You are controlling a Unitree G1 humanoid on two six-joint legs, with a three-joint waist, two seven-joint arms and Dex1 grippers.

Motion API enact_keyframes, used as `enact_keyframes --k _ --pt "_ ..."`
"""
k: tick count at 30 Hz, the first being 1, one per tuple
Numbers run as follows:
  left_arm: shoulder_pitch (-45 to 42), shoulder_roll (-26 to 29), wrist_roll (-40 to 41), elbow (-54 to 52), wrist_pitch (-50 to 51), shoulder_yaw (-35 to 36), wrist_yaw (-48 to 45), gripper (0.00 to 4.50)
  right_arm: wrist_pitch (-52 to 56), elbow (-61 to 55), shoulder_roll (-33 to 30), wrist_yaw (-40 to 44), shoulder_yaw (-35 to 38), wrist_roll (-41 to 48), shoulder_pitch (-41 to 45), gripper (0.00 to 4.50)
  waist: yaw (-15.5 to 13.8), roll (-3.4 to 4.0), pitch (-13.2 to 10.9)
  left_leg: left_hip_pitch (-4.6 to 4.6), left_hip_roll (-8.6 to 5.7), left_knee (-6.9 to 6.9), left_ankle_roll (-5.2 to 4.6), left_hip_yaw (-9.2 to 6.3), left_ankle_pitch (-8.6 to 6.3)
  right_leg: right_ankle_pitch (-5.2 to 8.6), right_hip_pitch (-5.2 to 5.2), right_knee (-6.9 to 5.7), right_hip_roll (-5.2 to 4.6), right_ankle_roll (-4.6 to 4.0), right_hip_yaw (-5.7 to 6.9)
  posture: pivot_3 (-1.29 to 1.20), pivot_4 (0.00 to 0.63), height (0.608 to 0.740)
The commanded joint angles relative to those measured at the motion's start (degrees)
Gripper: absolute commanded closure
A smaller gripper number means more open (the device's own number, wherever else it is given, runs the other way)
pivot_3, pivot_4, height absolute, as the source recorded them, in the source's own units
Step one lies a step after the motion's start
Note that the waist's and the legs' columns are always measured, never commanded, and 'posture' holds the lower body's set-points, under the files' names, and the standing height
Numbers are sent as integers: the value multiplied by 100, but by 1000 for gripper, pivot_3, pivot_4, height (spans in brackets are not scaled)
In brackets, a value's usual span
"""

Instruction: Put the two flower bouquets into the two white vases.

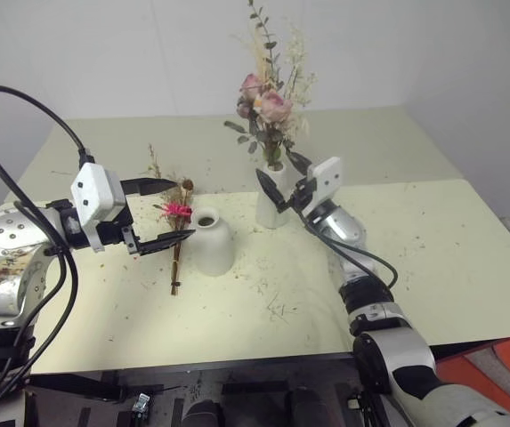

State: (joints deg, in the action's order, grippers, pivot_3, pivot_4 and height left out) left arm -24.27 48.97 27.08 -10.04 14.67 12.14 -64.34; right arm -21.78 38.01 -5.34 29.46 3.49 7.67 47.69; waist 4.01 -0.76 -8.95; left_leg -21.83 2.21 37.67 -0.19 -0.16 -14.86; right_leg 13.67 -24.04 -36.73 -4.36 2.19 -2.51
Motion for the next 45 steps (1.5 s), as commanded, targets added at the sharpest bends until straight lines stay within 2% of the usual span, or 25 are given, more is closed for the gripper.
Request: enact_keyframes --k 1,5,8,10,14,18,21,23,27,30,35,40,45 --pt "-92 77 14 -19 -135 173 79 0 234 -849 -222 -178 19 -37 -258 47 -4 0 0 0 0 0 0 0 0 0 0 0 0 0 0 0 150 740" --pt "134 79 -202 -173 -103 429 596 0 1390 -2269 -683 -194 40 156 -1089 47 -33 0 0 -2 0 0 -1 -2 0 0 1 1 -1 0 0 0 150 740" --pt "324 53 -873 -396 -9 519 1518 0 2837 -3583 -1227 -71 -4 307 -1732 47 -83 0 1 -6 -3 0 -2 -3 -2 0 -1 2 -3 0 0 0 150 740" --pt "249 -19 -1092 -564 461 637 2219 0 3543 -4374 -1535 -12 49 524 -2061 47 -123 0 1 -7 -2 1 -2 -3 -2 0 0 4 -2 0 0 0 150 740" --pt "-303 30 -1096 -675 1889 774 3176 0 4933 -5669 -2113 23 295 1088 -2233 47 -153 -3 0 -3 -1 3 -3 -9 -2 0 0 0 4 -1 1 0 150 740" --pt "-1066 611 -969 -391 3883 13 3019 0 5830 -6391 -2774 402 491 1753 -1999 47 -160 -8 -3 27 -5 3 -3 -15 -2 1 29 6 6 1 3 0 150 740" --pt "-2115 381 -1048 382 5370 -536 3412 0 5802 -6532 -3195 743 463 1868 -1828 47 -192 -10 -5 65 -9 2 -4 -21 -3 5 76 38 5 5 11 0 150 740" --pt "-2626 123 -1138 916 5818 -694 3634 0 5835 -6483 -3236 710 433 1877 -1718 47 -195 -13 -3 73 -8 1 -4 -31 -3 5 94 55 8 6 19 0 150 740" --pt "-3130 -214 -1111 1950 5844 -1153 3388 0 5957 -6453 -3255 528 217 1710 -1484 47 -152 -15 -4 58 -10 -1 -6 -33 -3 3 83 52 8 2 14 0 150 740" --pt "-3462 -504 -1221 2887 5640 -1465 3255 0 6225 -6742 -3269 504 174 1934 -1136 47 -177 -15 -5 48 -14 -2 -7 -34 -4 2 79 51 5 1 15 0 150 740" --pt "-3777 -766 -1257 3769 5494 -1773 2922 0 6740 -7117 -3456 664 290 2490 -776 47 -193 -16 -5 33 -16 -1 -10 -41 -6 2 75 60 3 2 21 0 150 740" --pt "-3929 -984 -1437 4492 5165 -2225 2474 0 6823 -7202 -3477 463 313 2521 -879 47 -243 -16 -5 32 -18 4 -10 -43 -6 2 78 58 0 2 23 0 150 740" --pt "-3987 -1210 -1526 5018 4892 -2375 2055 0 6840 -7241 -3381 148 281 2446 -1032 47 -267 -16 -5 29 -18 5 -11 -43 -6 3 76 58 1 2 23 0 150 740"
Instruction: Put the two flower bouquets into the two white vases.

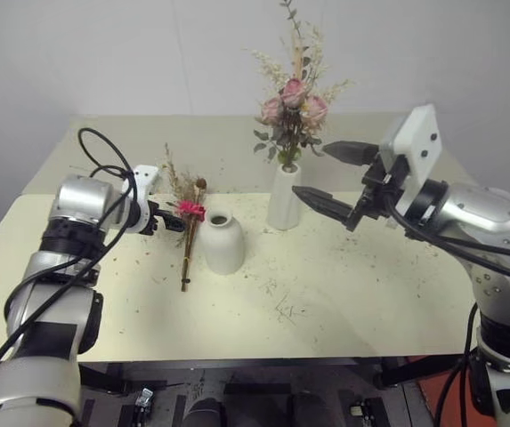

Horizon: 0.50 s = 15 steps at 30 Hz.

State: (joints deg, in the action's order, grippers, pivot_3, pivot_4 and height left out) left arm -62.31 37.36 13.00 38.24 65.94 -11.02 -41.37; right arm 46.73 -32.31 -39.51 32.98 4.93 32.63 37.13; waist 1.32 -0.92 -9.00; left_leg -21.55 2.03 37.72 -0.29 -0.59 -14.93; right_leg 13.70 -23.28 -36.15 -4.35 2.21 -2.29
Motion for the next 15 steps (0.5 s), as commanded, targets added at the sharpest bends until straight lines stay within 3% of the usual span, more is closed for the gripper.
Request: enact_keyframes --k 1,6,7,9,15 --pt "-185 -108 -138 314 -295 -64 -284 0 -22 -217 46 -245 130 -55 3 47 -3 0 0 -1 0 0 0 0 0 0 -1 0 0 0 -1 0 150 740" --pt "-322 -363 -364 957 -544 -67 -361 0 -3 -244 38 -431 119 -93 -83 47 -36 0 0 -4 -1 2 -1 0 0 0 -1 0 -1 0 2 0 150 740" --pt "-363 -398 -398 1088 -587 -36 -339 180 9 -256 33 -464 130 -88 -92 14 -42 0 0 -3 -1 4 -1 -2 0 0 0 0 -1 0 3 0 150 740" --pt "-435 -439 -426 1294 -658 41 -374 588 28 -279 37 -515 173 -52 -115 0 -41 0 0 -3 -2 4 -1 -2 0 0 0 1 -1 0 3 0 150 740" --pt "-645 -590 -457 1810 -807 268 -452 2549 8 -244 -22 -583 148 -101 -139 0 -44 0 0 -6 -3 4 -1 -4 0 0 0 0 -2 0 4 0 150 740"
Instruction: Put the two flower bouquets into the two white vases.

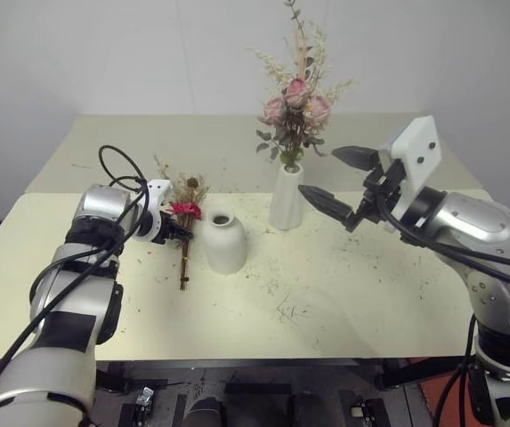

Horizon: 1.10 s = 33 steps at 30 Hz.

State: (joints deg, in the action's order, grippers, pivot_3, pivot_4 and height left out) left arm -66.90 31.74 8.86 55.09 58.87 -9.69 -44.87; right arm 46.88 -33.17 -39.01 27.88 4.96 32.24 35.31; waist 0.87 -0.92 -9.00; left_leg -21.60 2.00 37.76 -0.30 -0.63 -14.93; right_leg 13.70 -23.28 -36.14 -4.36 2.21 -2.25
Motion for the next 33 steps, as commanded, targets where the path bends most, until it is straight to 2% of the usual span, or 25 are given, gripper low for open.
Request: enact_keyframes --k 1,6,8,11,15,17,19,22,24,27,29,33 --pt "-203 -47 -64 150 -107 135 -121 2863 -12 -150 -76 -82 141 -71 44 0 0 0 0 -1 0 0 0 0 0 0 0 0 -1 0 1 0 150 740" --pt "-257 -53 -122 20 -105 258 12 4479 -48 -95 -86 -106 98 -131 47 0 5 0 0 -2 0 0 0 -3 0 0 0 0 0 0 2 0 150 740" --pt "-168 -26 16 -290 -429 724 486 4479 -63 -84 -74 -107 81 -164 42 0 13 -1 -1 0 0 0 0 -3 0 0 0 -2 0 0 1 0 150 740" --pt "99 -84 453 -1076 -1441 1973 1543 4479 -180 -103 -98 -74 35 -309 1 0 17 -2 -1 -3 2 0 0 -7 0 0 -2 0 -1 0 2 0 150 740" --pt "185 -66 1199 -2243 -1786 3159 1869 4479 -250 -116 -39 -62 104 -344 -18 0 12 -2 -1 -20 1 2 1 -8 1 -2 -17 -2 -5 1 2 0 150 740" --pt "323 -135 1515 -2883 -1905 3463 1877 4479 -323 -107 6 -27 164 -315 -31 0 4 -1 -1 -26 1 3 4 -8 2 -2 -21 -3 -5 1 4 0 150 740" --pt "617 -285 2050 -3580 -2433 3723 1248 4479 -258 -131 53 55 331 -60 -19 0 -2 1 0 -24 0 3 5 -8 3 -2 -20 -3 -6 1 3 0 150 740" --pt "1056 -379 3116 -4628 -2631 4013 111 4479 -307 -276 25 499 718 578 -191 0 -13 1 1 -18 1 3 13 -8 7 -3 -14 -6 -7 1 4 0 150 740" --pt "1313 -386 3691 -4938 -2676 4127 -563 4479 -341 -355 -79 746 856 815 -330 0 -10 1 0 -10 3 2 12 -10 7 -3 0 1 -5 1 7 0 150 740" --pt "1546 -165 4166 -4871 -2428 3958 -1525 4479 -511 -548 -468 1393 852 920 -689 0 -9 1 0 0 2 3 11 -9 6 -3 10 2 -5 1 7 0 150 740" --pt "1486 -108 4527 -4484 -2120 3909 -2009 4479 -714 -682 -829 1728 614 628 -973 0 -7 1 0 10 2 3 10 -9 5 -2 16 9 -3 2 6 0 150 740" --pt "1197 -101 4428 -3510 -2072 3592 -2488 4479 -855 -744 -968 1560 273 188 -1209 0 10 -1 0 35 1 6 10 -7 5 0 31 17 0 3 2 0 150 740"
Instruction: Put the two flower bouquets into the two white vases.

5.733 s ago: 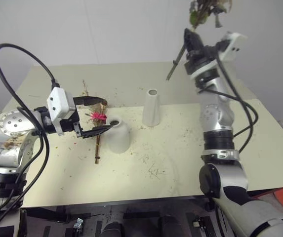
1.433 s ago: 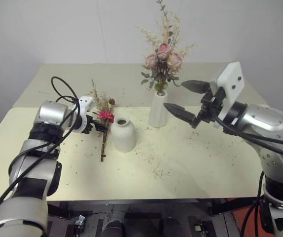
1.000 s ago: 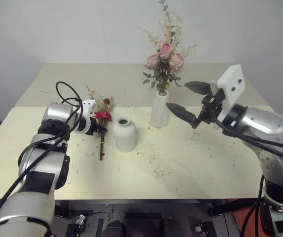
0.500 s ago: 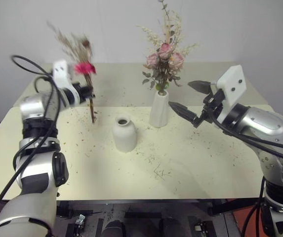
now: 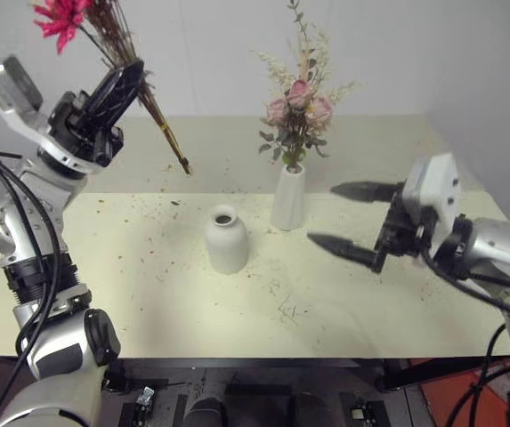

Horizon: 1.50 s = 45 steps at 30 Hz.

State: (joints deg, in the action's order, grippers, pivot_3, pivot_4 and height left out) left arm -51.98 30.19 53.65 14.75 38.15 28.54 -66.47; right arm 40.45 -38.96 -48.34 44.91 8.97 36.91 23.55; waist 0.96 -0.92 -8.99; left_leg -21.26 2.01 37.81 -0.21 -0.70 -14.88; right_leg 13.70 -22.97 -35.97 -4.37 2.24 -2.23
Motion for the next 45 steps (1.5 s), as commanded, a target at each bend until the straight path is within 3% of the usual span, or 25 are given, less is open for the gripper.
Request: enact_keyframes --k 1,11,16,32,45 --pt "-385 50 -146 799 -12 -365 -460 4479 -182 -194 -22 -229 -171 -340 -69 0 1 -1 -1 2 -1 0 0 0 0 0 0 -4 0 0 0 0 150 740" --pt "-995 -149 -1244 2547 -1222 -1232 -1583 4479 13 -727 35 -826 21 -422 -573 0 -6 -1 -1 -19 -2 -1 -7 -2 -4 -1 -10 -8 2 -2 0 0 150 740" --pt "-1142 -175 -1488 2917 -1241 -1367 -1765 4479 17 -896 -30 -929 158 -427 -778 0 -1 -1 -1 -27 -3 -1 -15 -3 -8 -1 -12 -5 1 -2 2 0 150 740" --pt "-419 -323 -1886 2064 -1861 -1703 -2180 4479 -214 -691 -39 -1057 48 -834 -738 0 -9 -1 -1 -27 -2 2 -15 -3 -9 -1 -12 -3 1 -1 0 0 150 740" --pt "-49 -463 -2180 1975 -2666 -1765 -2117 4479 -456 -542 75 -1027 -102 -1188 -698 0 -14 -1 -1 -26 -2 2 -15 -3 -9 -1 -12 1 1 -1 0 0 150 740"
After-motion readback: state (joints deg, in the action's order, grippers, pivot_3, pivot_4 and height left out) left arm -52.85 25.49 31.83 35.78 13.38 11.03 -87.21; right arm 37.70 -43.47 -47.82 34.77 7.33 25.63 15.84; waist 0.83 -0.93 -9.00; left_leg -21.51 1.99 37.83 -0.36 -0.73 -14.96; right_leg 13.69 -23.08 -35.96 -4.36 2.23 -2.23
